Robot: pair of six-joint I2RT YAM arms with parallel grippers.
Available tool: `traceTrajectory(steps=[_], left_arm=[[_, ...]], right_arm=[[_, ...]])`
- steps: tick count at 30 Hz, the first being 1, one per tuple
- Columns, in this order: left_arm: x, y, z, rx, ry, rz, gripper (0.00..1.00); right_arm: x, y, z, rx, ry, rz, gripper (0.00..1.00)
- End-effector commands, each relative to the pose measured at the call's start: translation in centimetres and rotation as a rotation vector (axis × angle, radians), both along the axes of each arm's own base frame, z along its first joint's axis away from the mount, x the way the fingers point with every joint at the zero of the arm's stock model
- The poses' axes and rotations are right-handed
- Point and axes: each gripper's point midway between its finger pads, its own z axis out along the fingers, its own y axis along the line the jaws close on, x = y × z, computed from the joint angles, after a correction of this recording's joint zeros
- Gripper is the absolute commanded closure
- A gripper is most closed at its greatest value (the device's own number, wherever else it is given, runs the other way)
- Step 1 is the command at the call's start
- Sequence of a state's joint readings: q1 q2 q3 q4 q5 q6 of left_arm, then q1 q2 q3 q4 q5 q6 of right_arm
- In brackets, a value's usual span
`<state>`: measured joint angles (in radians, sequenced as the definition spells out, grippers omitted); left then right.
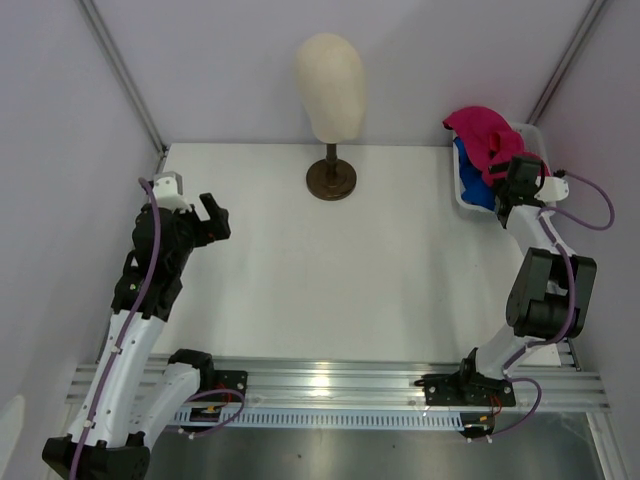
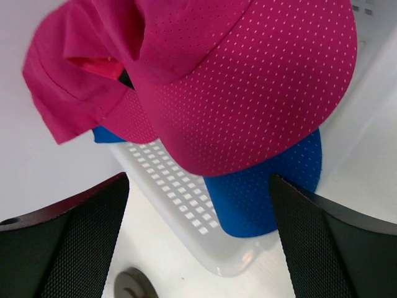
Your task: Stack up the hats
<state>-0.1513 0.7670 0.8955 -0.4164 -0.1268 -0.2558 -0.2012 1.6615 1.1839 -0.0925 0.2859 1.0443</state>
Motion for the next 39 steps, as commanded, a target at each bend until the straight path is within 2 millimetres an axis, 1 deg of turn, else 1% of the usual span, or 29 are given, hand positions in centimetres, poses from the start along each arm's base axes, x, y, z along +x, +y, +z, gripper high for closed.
traceTrajectory(steps=[1,3,5,6,8,10,11,14,15,17,19,20,21,22,23,24,25,27,29,30,31,32,33,34,35,36,37,38,39], left_arm=[[0.3,0.0,1.1,0.031,-0.044,-0.015,0.01],[0.3,0.3,1.3,0.038,-0.048,-0.003,0.01],[0.3,0.4,1.4,0.042,-0.052,0.001,0.01],[0.2,0.4,1.3,0.041,-0.051,0.003,0.01],[0.1,0.4,1.2,0.043,-0.052,0.002,0.00],[0.1,0.4,1.2,0.043,-0.055,-0.001,0.00],[0.1,0.3,1.3,0.042,-0.060,-0.002,0.00],[0.1,0.3,1.3,0.044,-0.064,-0.004,0.00],[0.1,0.3,1.5,0.043,-0.069,-0.004,0.00],[0.1,0.2,1.4,0.042,-0.067,-0.009,0.00],[0.1,0.0,1.3,0.040,-0.070,-0.019,0.00],[0.1,0.0,1.3,0.038,-0.069,-0.023,0.01],[0.2,-0.2,1.3,0.038,-0.069,-0.030,0.00],[0.2,-0.3,1.2,0.037,-0.066,-0.036,0.01],[0.2,-0.3,1.2,0.036,-0.065,-0.040,0.00],[0.2,-0.4,1.2,0.035,-0.062,-0.043,0.00],[0.2,-0.5,1.2,0.034,-0.062,-0.048,0.00],[0.2,-0.8,1.5,0.029,-0.065,-0.064,0.01],[0.5,-1.0,1.8,0.022,-0.065,-0.070,0.01],[0.6,-1.1,2.4,0.008,-0.073,-0.071,0.01],[1.2,-1.6,2.0,-0.030,-0.051,-0.072,0.00],[1.6,-2.1,2.4,-0.060,-0.051,-0.085,0.00],[2.0,-2.9,2.2,-0.096,-0.040,-0.111,0.00],[2.4,-3.9,2.5,-0.182,-0.033,-0.124,0.01],[3.6,-4.7,1.9,-0.228,-0.017,-0.134,0.00],[4.0,-6.0,1.8,-0.278,-0.005,-0.182,0.01],[4.7,-6.7,1.5,-0.350,0.009,-0.185,0.00],[6.2,-7.6,1.0,-0.391,0.017,-0.196,0.01],[7.0,-8.2,0.6,-0.427,0.027,-0.200,0.00]], right_arm=[[1.3,-0.6,-0.5,0.018,-0.054,-0.063,0.03],[2.1,-0.6,0.0,0.006,-0.090,-0.082,0.04],[2.5,-0.1,-0.3,-0.007,-0.093,-0.098,0.05],[2.5,-0.5,-0.1,-0.022,-0.099,-0.122,0.10],[2.7,-0.3,-0.1,-0.031,-0.108,-0.139,0.11],[2.5,-0.8,-0.3,-0.049,-0.106,-0.179,0.13],[2.6,-0.9,-0.7,-0.039,-0.106,-0.196,0.16],[2.6,-1.2,-0.9,-0.048,-0.113,-0.224,0.28],[2.6,-1.4,-0.9,-0.054,-0.111,-0.229,0.36],[2.7,-1.4,-0.8,-0.060,-0.100,-0.227,0.39],[2.9,-1.4,-0.4,-0.080,-0.085,-0.218,0.39],[2.7,-1.4,-0.6,-0.085,-0.060,-0.214,0.38],[2.9,-1.4,-0.2,-0.093,-0.059,-0.203,0.31],[2.3,-1.2,-0.9,-0.089,-0.013,-0.194,0.25],[2.2,-0.8,-1.1,-0.079,0.001,-0.176,0.18],[2.0,-0.6,-1.1,-0.074,0.012,-0.162,0.04],[1.6,-0.1,-0.9,-0.068,0.027,-0.139,0.00],[1.4,0.9,-0.2,-0.066,0.034,-0.080,0.01],[0.8,1.9,1.2,-0.101,0.053,0.012,0.00],[0.7,2.9,1.7,-0.090,0.054,0.078,0.00],[0.1,3.5,2.8,-0.117,0.058,0.137,0.00],[-0.1,4.2,3.3,-0.127,0.052,0.188,0.01],[-0.3,5.7,4.0,-0.114,0.035,0.275,0.01],[-0.4,6.4,4.8,-0.123,0.017,0.329,0.00],[-0.7,8.2,6.4,-0.152,-0.020,0.455,0.01],[-0.7,9.3,7.4,-0.177,-0.049,0.528,0.01],[-1.0,10.2,7.9,-0.191,-0.049,0.588,0.01],[-1.0,11.2,9.4,-0.237,-0.069,0.661,0.01],[-1.1,12.8,9.7,-0.249,-0.074,0.721,0.00]])
